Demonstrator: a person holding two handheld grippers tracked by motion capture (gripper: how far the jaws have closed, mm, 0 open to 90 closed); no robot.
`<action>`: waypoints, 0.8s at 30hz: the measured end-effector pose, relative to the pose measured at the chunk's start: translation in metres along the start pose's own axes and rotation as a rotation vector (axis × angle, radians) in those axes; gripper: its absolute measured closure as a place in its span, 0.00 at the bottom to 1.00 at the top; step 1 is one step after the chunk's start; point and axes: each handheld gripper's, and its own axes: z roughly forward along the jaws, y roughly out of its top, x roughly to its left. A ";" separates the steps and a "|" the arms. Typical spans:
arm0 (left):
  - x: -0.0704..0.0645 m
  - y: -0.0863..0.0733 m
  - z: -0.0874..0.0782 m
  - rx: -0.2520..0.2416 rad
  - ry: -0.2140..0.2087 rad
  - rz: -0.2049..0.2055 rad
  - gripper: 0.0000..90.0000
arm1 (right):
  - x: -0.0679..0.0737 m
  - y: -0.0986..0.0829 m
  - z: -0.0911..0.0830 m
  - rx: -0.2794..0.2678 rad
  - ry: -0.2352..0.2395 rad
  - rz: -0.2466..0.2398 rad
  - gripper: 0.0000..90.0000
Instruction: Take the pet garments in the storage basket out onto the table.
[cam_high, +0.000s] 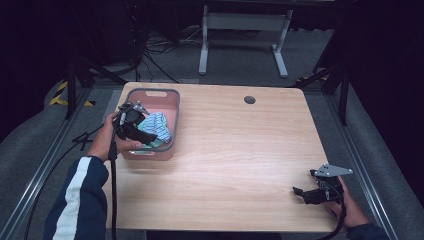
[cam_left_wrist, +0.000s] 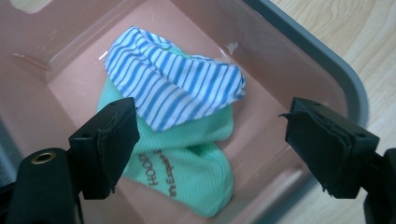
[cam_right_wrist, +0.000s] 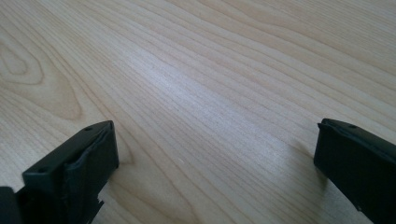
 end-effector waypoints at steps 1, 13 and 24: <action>0.001 0.002 0.003 0.013 0.004 0.000 0.20 | 0.000 0.000 0.000 0.001 -0.001 -0.002 0.00; 0.027 0.011 0.051 0.231 0.005 -0.071 0.19 | 0.000 0.000 0.000 0.000 0.000 0.000 0.00; 0.031 0.017 0.082 0.413 -0.011 -0.070 0.17 | 0.000 0.000 0.000 0.000 0.000 0.000 0.00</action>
